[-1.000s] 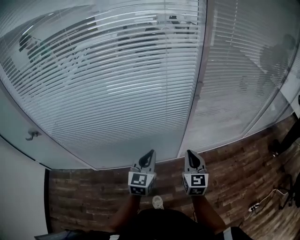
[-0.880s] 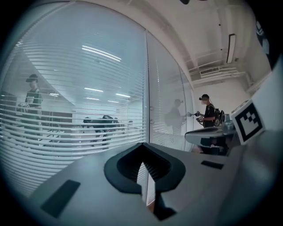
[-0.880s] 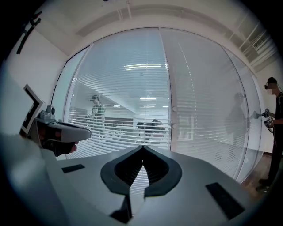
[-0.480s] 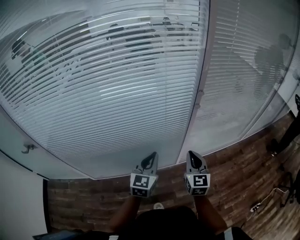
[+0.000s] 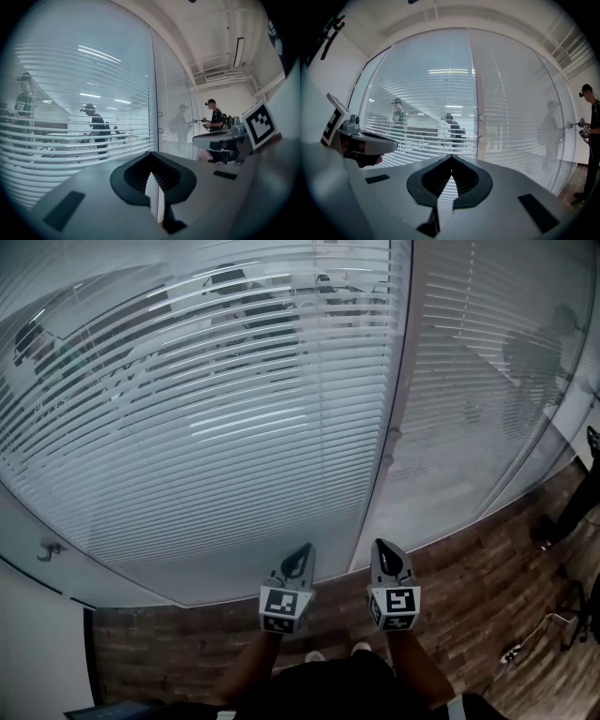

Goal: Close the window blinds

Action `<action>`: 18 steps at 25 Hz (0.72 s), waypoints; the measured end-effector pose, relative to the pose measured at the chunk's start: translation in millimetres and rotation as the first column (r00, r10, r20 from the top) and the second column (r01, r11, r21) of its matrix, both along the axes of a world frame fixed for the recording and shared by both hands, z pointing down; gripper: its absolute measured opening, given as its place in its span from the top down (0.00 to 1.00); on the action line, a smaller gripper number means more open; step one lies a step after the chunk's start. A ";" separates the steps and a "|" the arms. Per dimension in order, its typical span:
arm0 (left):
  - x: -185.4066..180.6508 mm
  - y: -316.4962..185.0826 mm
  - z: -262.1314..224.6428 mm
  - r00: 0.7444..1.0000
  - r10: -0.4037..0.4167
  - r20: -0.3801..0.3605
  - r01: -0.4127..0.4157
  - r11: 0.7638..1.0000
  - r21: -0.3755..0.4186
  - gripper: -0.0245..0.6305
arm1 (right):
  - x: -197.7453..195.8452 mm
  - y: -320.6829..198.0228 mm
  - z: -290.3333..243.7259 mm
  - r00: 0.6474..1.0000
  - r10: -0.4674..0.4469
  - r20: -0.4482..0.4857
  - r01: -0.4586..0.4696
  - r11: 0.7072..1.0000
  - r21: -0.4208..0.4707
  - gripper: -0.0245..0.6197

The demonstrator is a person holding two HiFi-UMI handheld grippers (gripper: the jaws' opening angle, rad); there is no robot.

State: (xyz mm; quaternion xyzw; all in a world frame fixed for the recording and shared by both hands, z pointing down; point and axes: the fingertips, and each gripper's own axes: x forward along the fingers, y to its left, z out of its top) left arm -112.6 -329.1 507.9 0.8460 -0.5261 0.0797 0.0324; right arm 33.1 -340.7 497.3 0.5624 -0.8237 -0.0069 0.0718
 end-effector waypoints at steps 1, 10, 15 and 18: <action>1.3 -2.7 2.7 1.000 -0.003 0.012 0.003 1.000 0.004 0.96 | 0.9 -1.7 -2.0 1.000 0.004 -0.024 -0.004 1.000 0.008 0.96; 15.3 -32.7 9.2 0.999 -0.050 -0.009 0.050 0.998 0.033 0.96 | 5.2 -35.3 12.1 0.996 -0.056 -0.073 0.058 0.998 0.024 0.96; 19.8 -44.4 0.5 0.996 -0.081 -0.030 0.082 0.996 0.028 0.96 | 10.2 -55.2 2.1 0.994 -0.102 -0.038 0.104 0.994 0.042 0.96; 25.6 -53.3 0.1 0.996 -0.085 -0.028 0.086 0.996 0.026 0.96 | 10.7 -67.3 0.0 0.992 -0.120 -0.025 0.121 0.992 0.039 0.96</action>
